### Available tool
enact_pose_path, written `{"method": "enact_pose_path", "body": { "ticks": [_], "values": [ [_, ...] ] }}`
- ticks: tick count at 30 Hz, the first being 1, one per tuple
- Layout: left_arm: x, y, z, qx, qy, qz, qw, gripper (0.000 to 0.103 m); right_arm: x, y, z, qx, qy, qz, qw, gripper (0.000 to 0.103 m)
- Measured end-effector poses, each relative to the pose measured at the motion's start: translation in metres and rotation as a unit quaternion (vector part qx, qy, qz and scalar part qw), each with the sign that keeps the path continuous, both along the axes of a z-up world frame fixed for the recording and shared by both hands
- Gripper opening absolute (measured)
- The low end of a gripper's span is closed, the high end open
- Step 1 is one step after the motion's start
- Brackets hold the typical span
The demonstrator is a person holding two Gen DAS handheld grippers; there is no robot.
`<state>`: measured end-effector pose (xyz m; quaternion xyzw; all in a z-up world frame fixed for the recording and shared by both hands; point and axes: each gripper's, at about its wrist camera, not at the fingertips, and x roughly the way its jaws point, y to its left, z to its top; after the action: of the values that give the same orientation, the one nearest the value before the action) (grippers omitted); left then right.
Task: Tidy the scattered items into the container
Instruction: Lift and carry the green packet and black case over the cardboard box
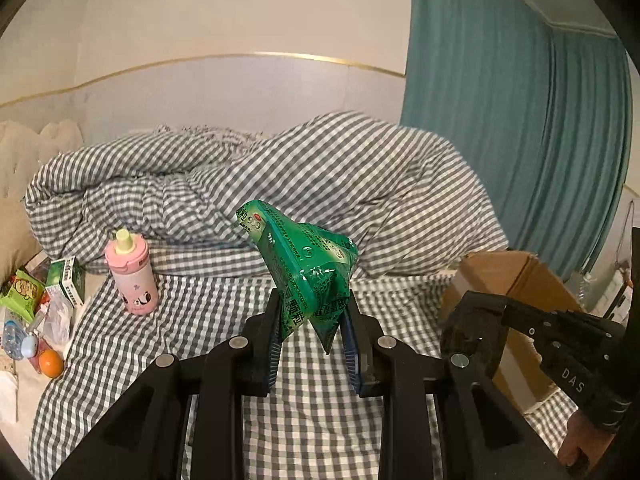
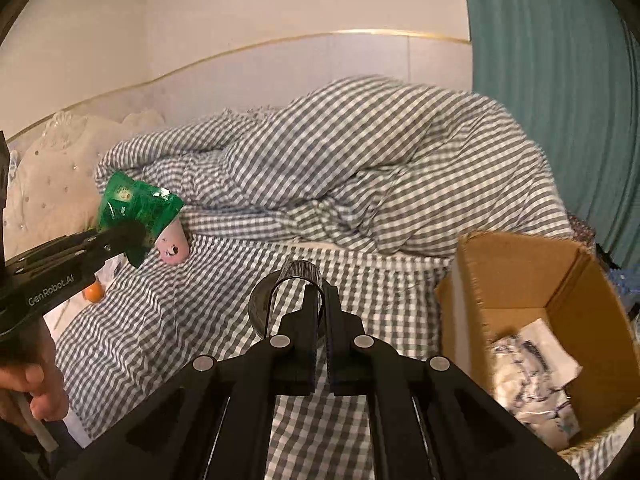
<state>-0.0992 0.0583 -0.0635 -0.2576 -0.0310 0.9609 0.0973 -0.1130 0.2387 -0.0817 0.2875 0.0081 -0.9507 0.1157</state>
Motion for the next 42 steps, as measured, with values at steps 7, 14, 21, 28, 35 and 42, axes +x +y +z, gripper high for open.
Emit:
{"method": "enact_pose_path", "body": {
  "ticks": [7,14,21,28,35,42],
  "values": [
    [0.016,0.015,0.016,0.004,0.017,-0.014,0.9997,0.026,0.021,0.019,0.029,0.003,0.027,-0.02,0.999,0.003],
    [0.032,0.033,0.028,0.004,0.031,-0.031,0.999,0.026,0.041,0.037,0.051,0.005,0.05,-0.036,0.998,0.003],
    [0.041,0.054,0.033,0.003,0.037,-0.05,0.9981,0.026,0.064,0.06,0.063,0.009,0.064,-0.059,0.996,0.003],
    [0.046,0.083,0.039,0.009,0.04,-0.075,0.9963,0.026,0.084,0.093,0.07,0.021,0.075,-0.092,0.993,0.003],
    [0.048,0.121,0.045,0.012,0.045,-0.102,0.9937,0.026,0.097,0.131,0.079,0.023,0.082,-0.125,0.988,0.003],
    [0.054,0.163,0.049,0.012,0.048,-0.133,0.9898,0.026,0.112,0.163,0.081,0.027,0.085,-0.156,0.984,0.003]
  ]
}}
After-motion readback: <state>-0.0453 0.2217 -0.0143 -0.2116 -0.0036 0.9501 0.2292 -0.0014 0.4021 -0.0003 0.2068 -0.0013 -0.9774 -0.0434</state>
